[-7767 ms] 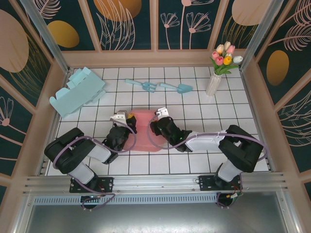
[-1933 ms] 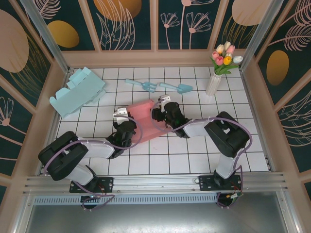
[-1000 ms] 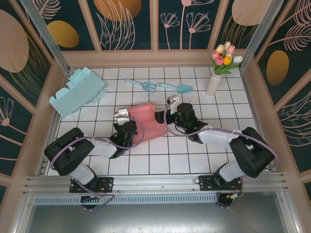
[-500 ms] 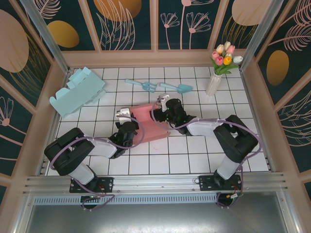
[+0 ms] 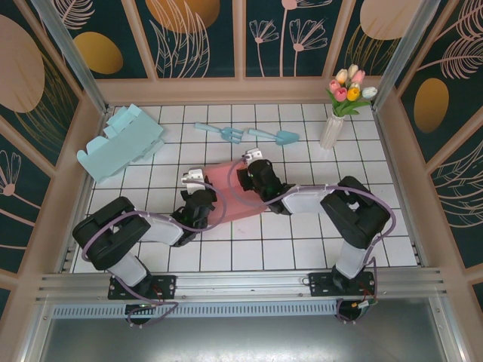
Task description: Fold the paper box
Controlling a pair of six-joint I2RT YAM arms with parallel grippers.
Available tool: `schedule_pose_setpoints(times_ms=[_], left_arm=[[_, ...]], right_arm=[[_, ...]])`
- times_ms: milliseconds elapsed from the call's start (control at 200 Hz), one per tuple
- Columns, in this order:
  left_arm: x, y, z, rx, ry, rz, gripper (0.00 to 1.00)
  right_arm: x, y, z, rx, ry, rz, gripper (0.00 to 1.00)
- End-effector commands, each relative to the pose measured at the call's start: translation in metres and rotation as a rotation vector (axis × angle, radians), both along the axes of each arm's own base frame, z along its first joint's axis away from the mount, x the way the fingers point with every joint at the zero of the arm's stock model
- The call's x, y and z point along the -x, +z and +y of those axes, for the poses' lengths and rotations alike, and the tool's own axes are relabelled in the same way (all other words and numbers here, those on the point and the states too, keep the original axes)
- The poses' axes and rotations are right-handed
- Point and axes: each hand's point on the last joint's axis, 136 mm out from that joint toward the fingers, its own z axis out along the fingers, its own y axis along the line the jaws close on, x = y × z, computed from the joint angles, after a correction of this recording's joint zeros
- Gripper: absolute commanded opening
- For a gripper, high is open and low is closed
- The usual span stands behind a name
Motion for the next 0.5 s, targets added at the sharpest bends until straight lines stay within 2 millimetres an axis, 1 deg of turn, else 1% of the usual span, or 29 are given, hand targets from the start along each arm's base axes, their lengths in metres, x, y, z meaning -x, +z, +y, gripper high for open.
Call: schedule_pose_setpoints(times_ms=[0,40,110,210,275,320,330,345,435,495], left_arm=[[-0.003,0.011,0.019,-0.015,0.101,-0.064,0.0],[-0.004,0.014,0.018,-0.013,0.097,-0.083,0.0],[-0.005,0.018,0.015,-0.004,0.084,-0.106,0.0],[-0.005,0.022,0.01,0.017,0.055,-0.136,0.0],[-0.005,0.024,0.008,0.028,0.043,-0.155,0.0],[-0.004,0.029,0.008,0.039,0.038,-0.176,0.0],[-0.005,0.023,0.008,0.026,0.035,-0.166,0.0],[-0.005,0.022,0.008,0.025,0.033,-0.167,0.0],[-0.004,0.021,0.005,0.034,0.012,-0.177,0.0],[-0.003,0.02,0.004,0.039,0.002,-0.179,0.0]], right_arm=[[0.002,0.012,-0.018,-0.021,-0.017,-0.007,0.61],[0.011,0.011,-0.012,-0.043,0.031,0.016,0.65],[0.023,0.007,-0.009,-0.064,0.076,0.05,0.7],[0.029,0.001,-0.007,-0.063,0.102,0.077,0.71],[0.03,-0.002,-0.004,-0.052,0.119,0.091,0.72],[0.03,-0.005,-0.001,-0.048,0.131,0.101,0.71],[0.029,-0.005,0.0,-0.048,0.133,0.102,0.71],[0.029,-0.006,0.001,-0.048,0.134,0.103,0.71],[0.022,-0.008,0.006,-0.041,0.128,0.101,0.71],[0.016,-0.009,0.006,-0.03,0.111,0.093,0.67]])
